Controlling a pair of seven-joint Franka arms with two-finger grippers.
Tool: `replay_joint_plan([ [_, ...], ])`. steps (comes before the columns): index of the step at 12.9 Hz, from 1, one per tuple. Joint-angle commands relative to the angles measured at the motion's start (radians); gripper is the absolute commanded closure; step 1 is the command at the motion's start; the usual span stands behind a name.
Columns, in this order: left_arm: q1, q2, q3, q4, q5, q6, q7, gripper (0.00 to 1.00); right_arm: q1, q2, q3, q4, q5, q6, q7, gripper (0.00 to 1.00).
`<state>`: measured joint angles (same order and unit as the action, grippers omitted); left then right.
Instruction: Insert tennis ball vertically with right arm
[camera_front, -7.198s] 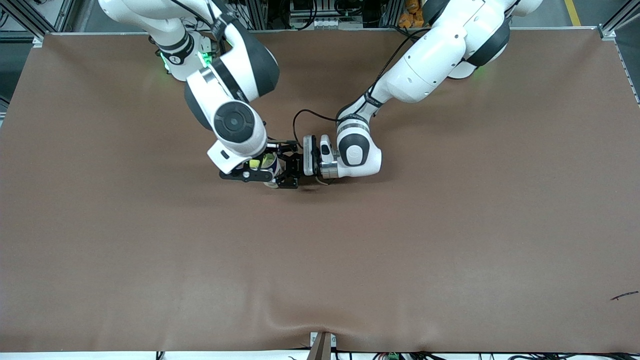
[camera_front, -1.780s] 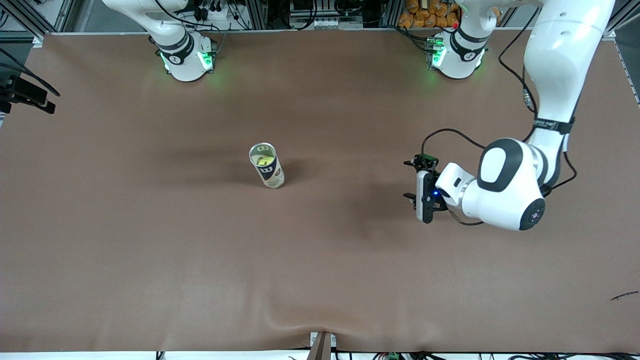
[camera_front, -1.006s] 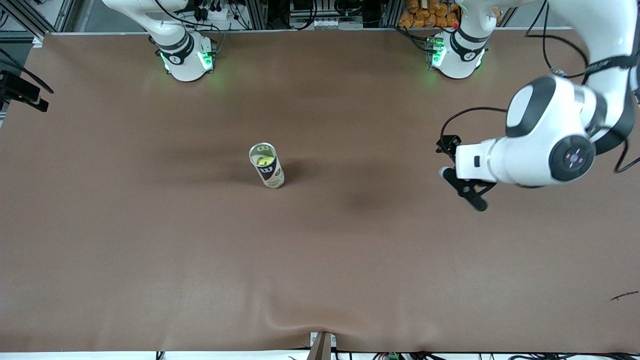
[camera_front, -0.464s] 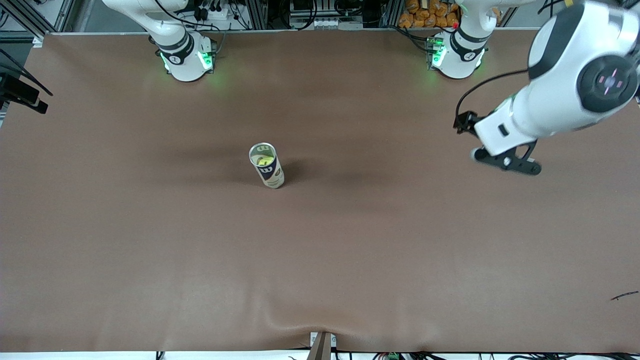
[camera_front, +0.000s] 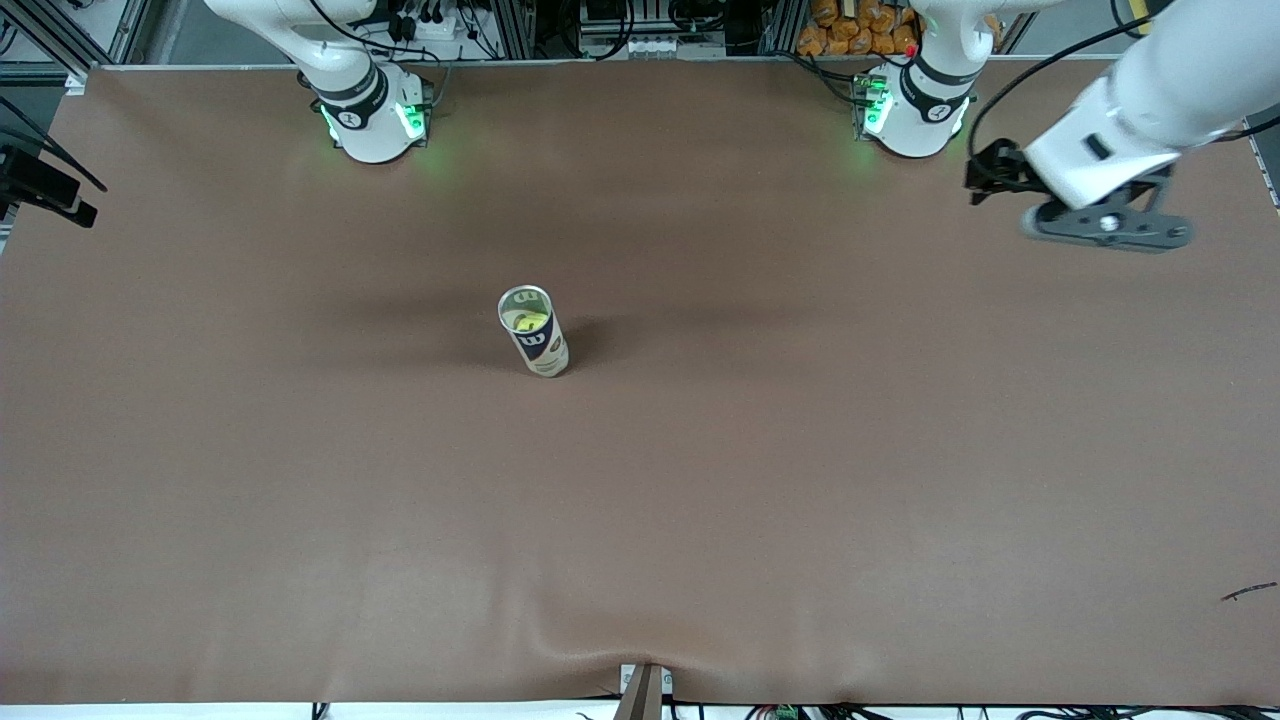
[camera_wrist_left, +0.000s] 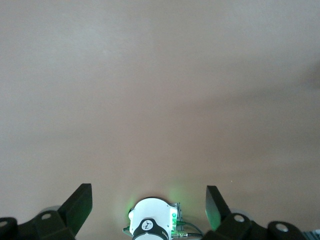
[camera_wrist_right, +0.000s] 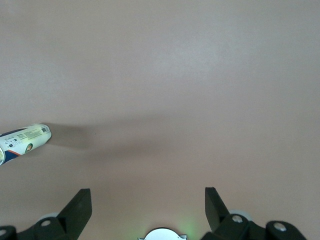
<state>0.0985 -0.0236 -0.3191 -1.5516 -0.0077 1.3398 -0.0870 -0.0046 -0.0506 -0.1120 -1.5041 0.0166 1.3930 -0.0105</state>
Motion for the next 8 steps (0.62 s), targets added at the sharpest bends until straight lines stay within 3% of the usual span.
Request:
replay_joint_plan([
  [1,0.078,0.007,-0.005,0.077,0.003,-0.005,-0.003,0.00,0.014,-0.008,0.006,-0.011,0.003,0.030,0.004,0.00],
  [8,0.095,-0.004,-0.018,0.079,-0.012,-0.005,-0.030,0.00,0.023,-0.009,0.006,-0.027,0.003,0.024,-0.002,0.00],
])
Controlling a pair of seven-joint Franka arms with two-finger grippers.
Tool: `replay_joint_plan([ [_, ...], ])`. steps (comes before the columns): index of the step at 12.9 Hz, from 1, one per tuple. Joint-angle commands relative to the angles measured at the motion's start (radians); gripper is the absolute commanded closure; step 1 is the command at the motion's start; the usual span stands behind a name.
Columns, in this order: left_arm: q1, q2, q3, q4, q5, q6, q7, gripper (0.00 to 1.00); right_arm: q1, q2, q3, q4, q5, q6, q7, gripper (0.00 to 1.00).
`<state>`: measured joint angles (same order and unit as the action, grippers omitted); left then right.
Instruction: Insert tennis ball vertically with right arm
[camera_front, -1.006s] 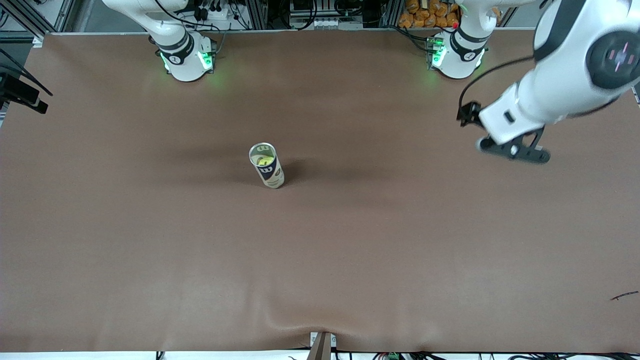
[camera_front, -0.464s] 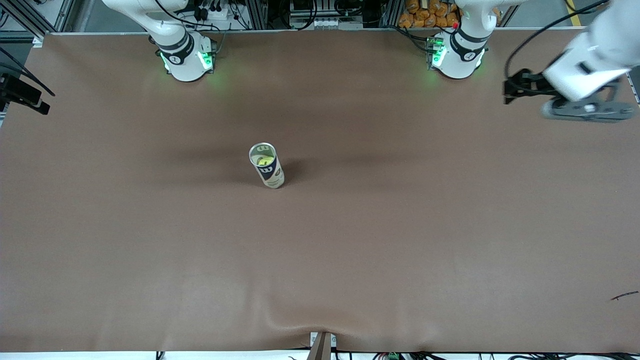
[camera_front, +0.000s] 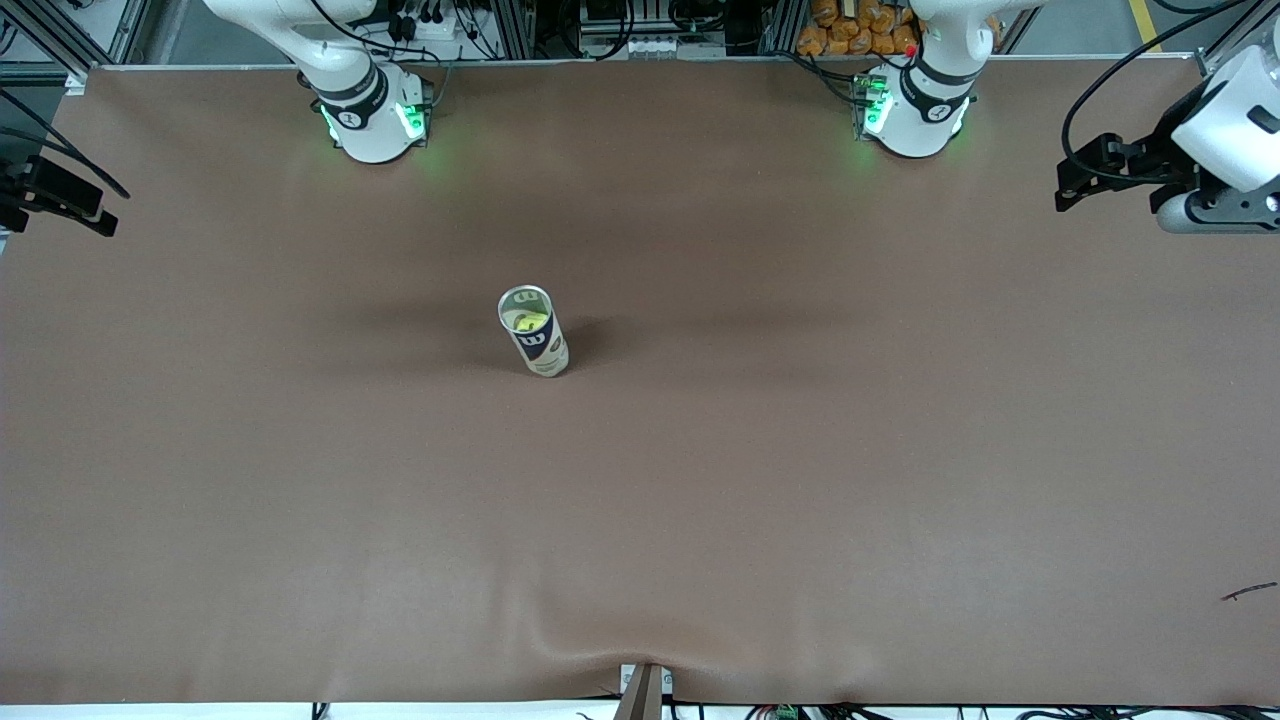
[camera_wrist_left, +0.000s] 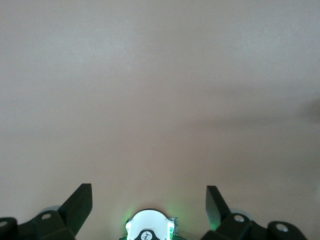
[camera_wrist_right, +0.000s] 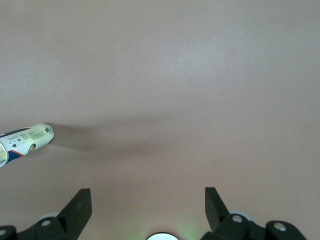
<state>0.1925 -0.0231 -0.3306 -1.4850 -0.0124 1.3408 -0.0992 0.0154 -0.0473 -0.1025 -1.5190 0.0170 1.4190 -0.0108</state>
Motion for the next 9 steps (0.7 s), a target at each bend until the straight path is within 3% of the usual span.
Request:
replay_joint_plan([
  [1,0.002,-0.006,-0.005,0.011,-0.009,-0.006,-0.017,0.00,0.003,-0.013,-0.003,-0.012,0.003,-0.003,-0.001,0.00],
  [6,-0.007,-0.011,0.027,0.005,-0.020,-0.005,-0.005,0.00,0.000,-0.014,-0.005,-0.012,0.003,-0.009,-0.001,0.00],
  [9,-0.205,-0.015,0.230,0.002,-0.017,-0.006,-0.007,0.00,-0.005,-0.014,-0.006,-0.012,0.003,-0.012,-0.001,0.00],
])
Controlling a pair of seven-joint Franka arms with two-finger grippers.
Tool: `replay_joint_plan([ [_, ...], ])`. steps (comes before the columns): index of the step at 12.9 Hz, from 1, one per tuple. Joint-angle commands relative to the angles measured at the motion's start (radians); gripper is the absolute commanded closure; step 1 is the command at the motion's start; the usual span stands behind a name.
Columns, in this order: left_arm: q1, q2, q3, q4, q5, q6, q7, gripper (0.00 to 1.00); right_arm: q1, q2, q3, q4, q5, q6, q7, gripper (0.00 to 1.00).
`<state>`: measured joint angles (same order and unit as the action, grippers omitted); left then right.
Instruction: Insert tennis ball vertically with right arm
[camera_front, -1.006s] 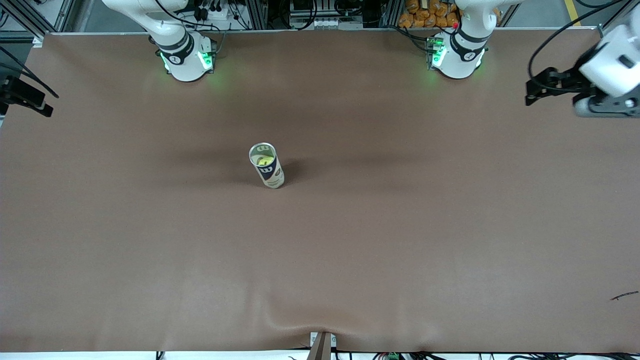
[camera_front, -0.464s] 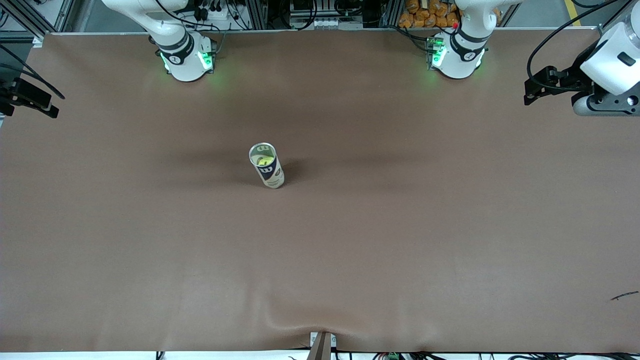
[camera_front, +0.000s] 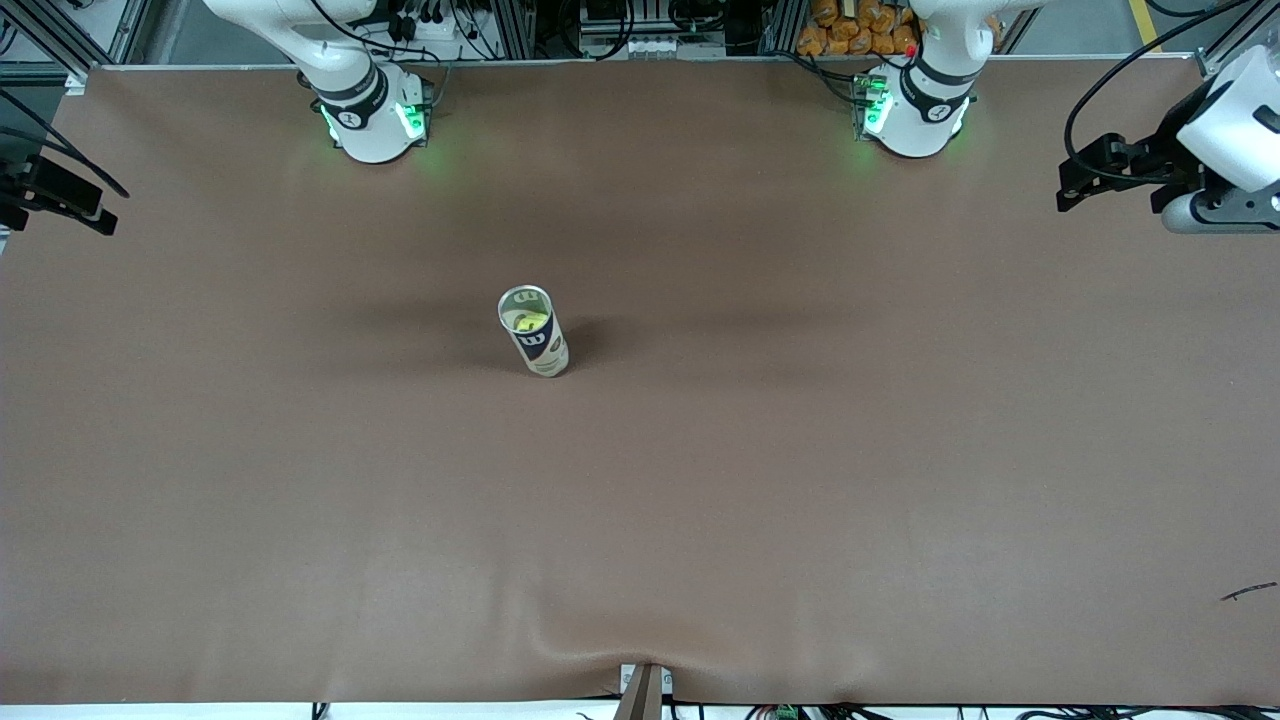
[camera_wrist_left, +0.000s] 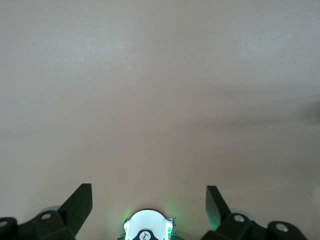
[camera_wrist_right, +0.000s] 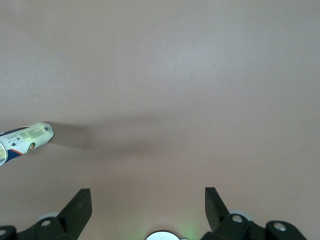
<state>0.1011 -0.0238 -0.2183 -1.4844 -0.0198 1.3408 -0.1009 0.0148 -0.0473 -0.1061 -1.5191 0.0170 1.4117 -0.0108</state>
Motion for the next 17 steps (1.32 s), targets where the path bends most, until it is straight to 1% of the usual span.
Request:
replay_joint_plan([
  [1,-0.179,-0.018,0.185,-0.002,-0.009,-0.008,-0.011,0.00,-0.004,-0.014,-0.003,-0.012,0.003,-0.008,-0.001,0.00],
  [2,-0.198,-0.018,0.207,-0.002,-0.009,-0.011,-0.011,0.00,-0.003,-0.014,-0.003,-0.012,0.003,-0.011,-0.001,0.00],
  [6,-0.192,-0.030,0.206,-0.005,-0.008,-0.011,-0.010,0.00,0.004,-0.012,-0.003,-0.010,0.003,-0.005,0.000,0.00],
  [7,-0.173,-0.034,0.203,-0.011,-0.005,-0.009,0.001,0.00,0.005,-0.012,-0.003,-0.012,0.003,-0.005,0.000,0.00],
  [8,-0.134,-0.042,0.174,-0.016,-0.006,-0.009,0.007,0.00,0.005,-0.012,-0.003,-0.010,0.003,-0.003,0.000,0.00],
  [9,-0.085,-0.048,0.122,-0.028,-0.009,-0.008,0.007,0.00,0.005,-0.011,-0.003,-0.010,0.003,-0.002,0.000,0.00],
  [10,-0.080,-0.065,0.117,-0.039,-0.009,-0.008,0.007,0.00,0.004,-0.011,-0.003,-0.012,0.003,-0.002,0.000,0.00],
  [13,-0.081,-0.106,0.117,-0.068,-0.009,-0.006,0.001,0.00,0.005,-0.009,-0.003,-0.012,0.003,-0.011,0.002,0.00],
  [14,-0.080,-0.108,0.117,-0.073,-0.009,0.009,-0.002,0.00,0.004,-0.009,-0.003,-0.012,0.003,-0.013,0.002,0.00],
  [16,-0.075,-0.084,0.149,-0.077,-0.040,0.053,-0.005,0.00,0.001,-0.009,-0.003,-0.013,0.003,-0.016,0.002,0.00],
  [17,-0.077,-0.084,0.152,-0.079,-0.040,0.054,-0.005,0.00,0.001,-0.011,-0.003,-0.013,0.003,-0.017,0.002,0.00],
])
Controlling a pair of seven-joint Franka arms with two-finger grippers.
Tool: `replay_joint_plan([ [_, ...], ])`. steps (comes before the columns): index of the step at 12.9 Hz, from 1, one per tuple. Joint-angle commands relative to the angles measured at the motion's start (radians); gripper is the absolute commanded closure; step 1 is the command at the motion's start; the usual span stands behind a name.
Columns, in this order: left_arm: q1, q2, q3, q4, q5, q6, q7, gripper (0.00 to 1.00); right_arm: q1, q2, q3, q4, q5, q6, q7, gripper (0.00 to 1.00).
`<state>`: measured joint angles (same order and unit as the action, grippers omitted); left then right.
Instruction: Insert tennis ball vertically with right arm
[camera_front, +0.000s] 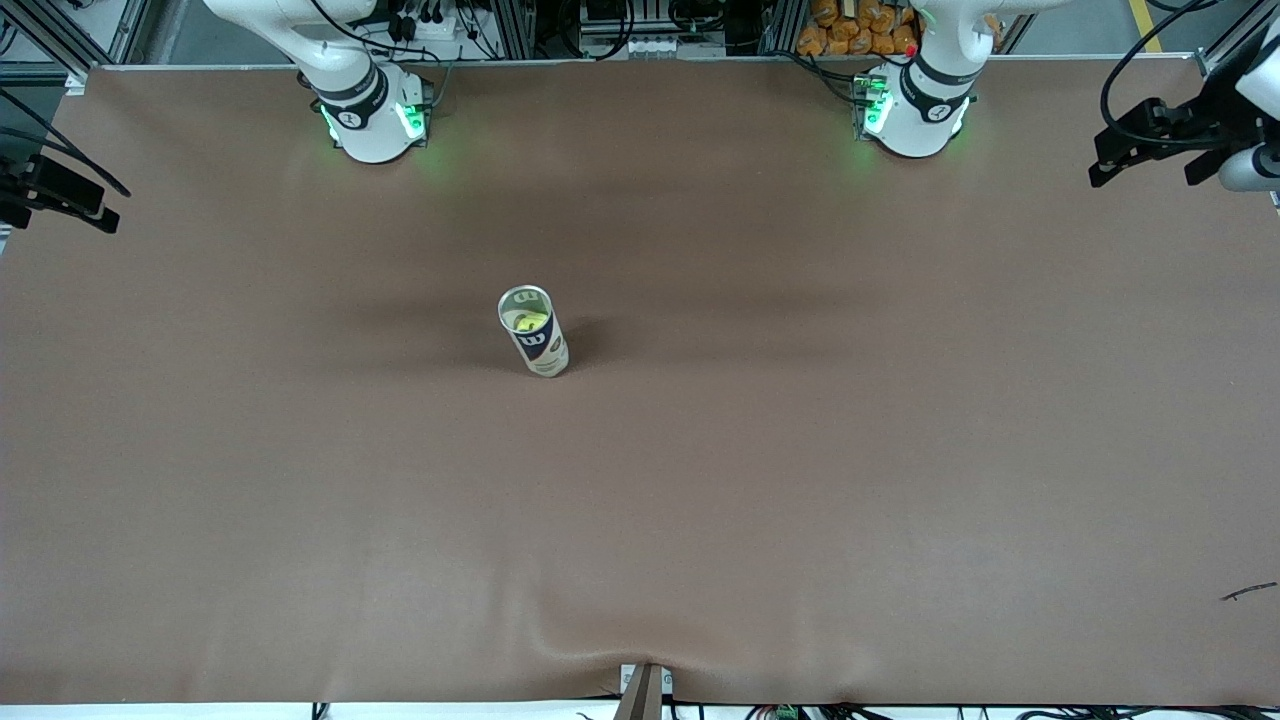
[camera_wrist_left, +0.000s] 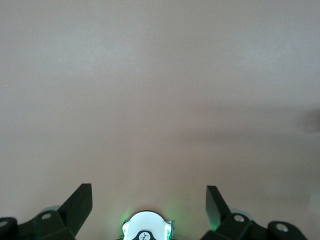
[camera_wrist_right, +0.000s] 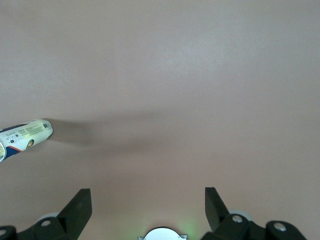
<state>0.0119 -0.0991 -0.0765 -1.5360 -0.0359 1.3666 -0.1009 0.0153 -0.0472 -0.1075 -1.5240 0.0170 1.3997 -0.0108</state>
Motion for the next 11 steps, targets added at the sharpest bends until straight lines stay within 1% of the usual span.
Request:
replay_joint_plan([
  [1,0.014,-0.005,0.012,-0.027,-0.024,0.029,-0.002,0.00,0.000,-0.010,-0.001,-0.008,0.003,-0.005,0.003,0.00],
  [7,0.010,-0.004,0.009,-0.027,0.002,0.045,-0.002,0.00,-0.003,-0.011,-0.001,-0.007,0.003,-0.004,0.002,0.00],
  [11,0.010,0.016,0.001,-0.007,0.001,0.042,0.004,0.00,-0.003,-0.011,-0.003,-0.007,0.003,-0.011,0.003,0.00],
])
